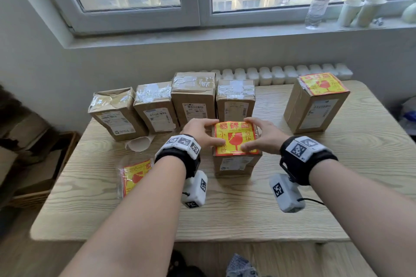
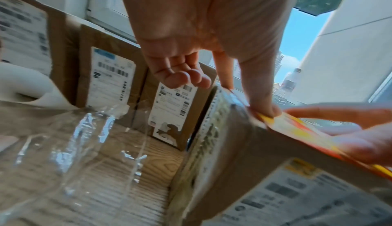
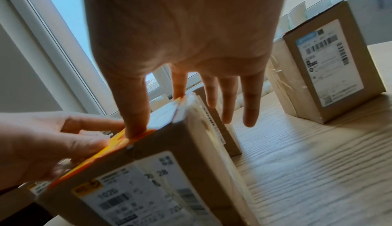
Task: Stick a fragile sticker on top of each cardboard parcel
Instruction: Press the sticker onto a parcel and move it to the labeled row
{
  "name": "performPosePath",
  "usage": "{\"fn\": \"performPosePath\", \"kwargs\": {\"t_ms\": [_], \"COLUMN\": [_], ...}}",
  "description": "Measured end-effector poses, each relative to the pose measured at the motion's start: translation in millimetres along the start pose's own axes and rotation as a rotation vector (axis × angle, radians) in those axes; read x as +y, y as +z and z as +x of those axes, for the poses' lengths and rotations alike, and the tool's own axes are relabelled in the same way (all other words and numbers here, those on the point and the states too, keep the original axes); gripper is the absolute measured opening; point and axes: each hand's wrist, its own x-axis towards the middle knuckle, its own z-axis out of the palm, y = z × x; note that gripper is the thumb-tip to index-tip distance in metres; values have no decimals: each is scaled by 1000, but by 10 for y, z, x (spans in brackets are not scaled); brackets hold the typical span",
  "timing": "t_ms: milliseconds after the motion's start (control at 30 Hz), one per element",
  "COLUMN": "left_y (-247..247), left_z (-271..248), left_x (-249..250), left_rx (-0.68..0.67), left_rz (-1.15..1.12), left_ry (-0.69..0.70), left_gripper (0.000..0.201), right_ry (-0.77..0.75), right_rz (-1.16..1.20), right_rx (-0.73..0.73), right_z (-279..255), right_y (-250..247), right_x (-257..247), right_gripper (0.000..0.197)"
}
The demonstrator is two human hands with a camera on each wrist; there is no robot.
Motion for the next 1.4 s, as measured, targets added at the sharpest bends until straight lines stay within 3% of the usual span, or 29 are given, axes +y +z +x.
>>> {"fn": "performPosePath", "kwargs": {"t_ms": [200,333,467,600,733,967,1233,1333,1400], "left_y": [-57,38,103,213,360,581,734,807,868], "left_z": [18,63,232,399,537,761,973,985,986], "left_x": [-131,33,184,362,578,964,1397,1496,1531], "left_rx": [-103,-254,-335,-400,-439,-308,-193,-215,-239], "left_rz": [-240,-374,-375,-360,-385,-425,-324,-326,-342], "left_ry": [-135,-206,-180,-132,-103,-105,-231,-330,-367], "left_gripper": [71,45,39,40,36,23,29,39,44], "right_ry": [171,185,221,304,357,234,106,48,21], "right_rz": [217,272,276,310,409,382,-53,-248,-281], "right_rx": [171,208,301,353,449,501,440,592,676], "right_z": [-6,-33,-89,-110,-2,251,394,393,429], "right_y": [-34,10,-25,-153,-265,-631,-1098,-1250,-1359], "right_x": [195,142,178,336,565,870,937,949,986], "right_gripper": [68,26,13,13,25,29,28,17,21]}}
